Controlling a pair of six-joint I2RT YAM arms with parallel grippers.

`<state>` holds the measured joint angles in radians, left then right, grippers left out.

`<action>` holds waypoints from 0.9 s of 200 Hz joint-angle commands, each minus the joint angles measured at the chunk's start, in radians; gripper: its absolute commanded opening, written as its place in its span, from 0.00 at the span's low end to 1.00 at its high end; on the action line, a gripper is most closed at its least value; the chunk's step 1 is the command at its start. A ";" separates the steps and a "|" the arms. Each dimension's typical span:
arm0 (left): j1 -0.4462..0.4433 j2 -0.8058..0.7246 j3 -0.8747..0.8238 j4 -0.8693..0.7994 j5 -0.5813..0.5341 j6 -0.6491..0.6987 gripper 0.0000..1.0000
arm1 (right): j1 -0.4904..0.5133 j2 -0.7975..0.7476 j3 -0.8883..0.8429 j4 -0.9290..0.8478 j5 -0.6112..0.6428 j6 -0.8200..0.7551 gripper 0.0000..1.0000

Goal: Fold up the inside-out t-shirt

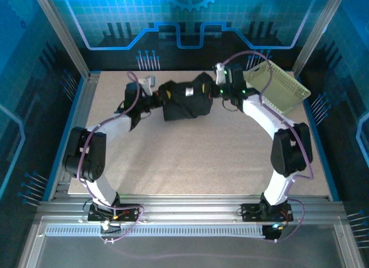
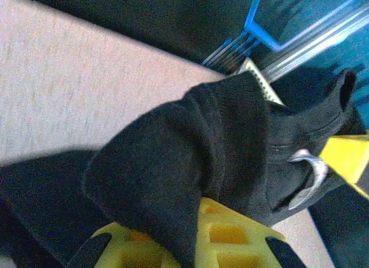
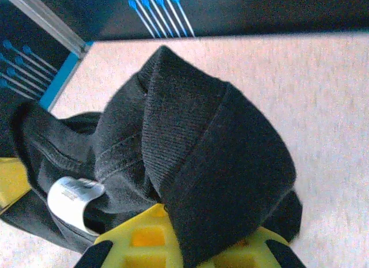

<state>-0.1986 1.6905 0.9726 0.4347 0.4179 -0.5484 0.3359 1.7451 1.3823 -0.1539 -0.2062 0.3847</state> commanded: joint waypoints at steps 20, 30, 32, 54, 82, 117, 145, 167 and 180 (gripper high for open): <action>-0.058 -0.219 -0.283 0.155 0.052 -0.053 0.00 | 0.016 -0.280 -0.341 0.111 -0.018 0.021 0.00; -0.093 -0.266 -0.353 0.165 0.037 -0.056 0.00 | 0.022 -0.338 -0.412 0.091 -0.002 0.025 0.00; -0.101 -0.277 -0.367 0.163 0.032 -0.055 0.00 | 0.024 -0.351 -0.427 0.089 0.001 0.025 0.00; -0.217 -0.384 -0.498 0.130 -0.055 -0.019 0.00 | 0.030 -0.478 -0.592 0.069 0.020 0.038 0.00; -0.279 -0.511 -0.555 0.080 -0.104 -0.054 0.00 | 0.027 -0.592 -0.678 0.024 0.024 0.072 0.00; -0.320 -0.665 -0.613 -0.033 -0.241 -0.090 0.00 | 0.065 -0.602 -0.665 -0.015 -0.003 0.100 0.00; -0.336 -0.717 -0.691 -0.050 -0.290 -0.138 0.00 | 0.101 -0.583 -0.650 -0.036 0.058 0.097 0.00; -0.336 -0.743 -0.730 -0.085 -0.343 -0.157 0.00 | 0.112 -0.543 -0.616 -0.044 0.063 0.091 0.00; -0.336 -0.756 -0.734 -0.111 -0.383 -0.158 0.00 | 0.121 -0.507 -0.584 -0.045 0.068 0.082 0.00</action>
<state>-0.5392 0.9710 0.2680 0.4026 0.1654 -0.6823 0.4572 1.1908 0.7269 -0.1791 -0.2264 0.4744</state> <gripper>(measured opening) 0.083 0.092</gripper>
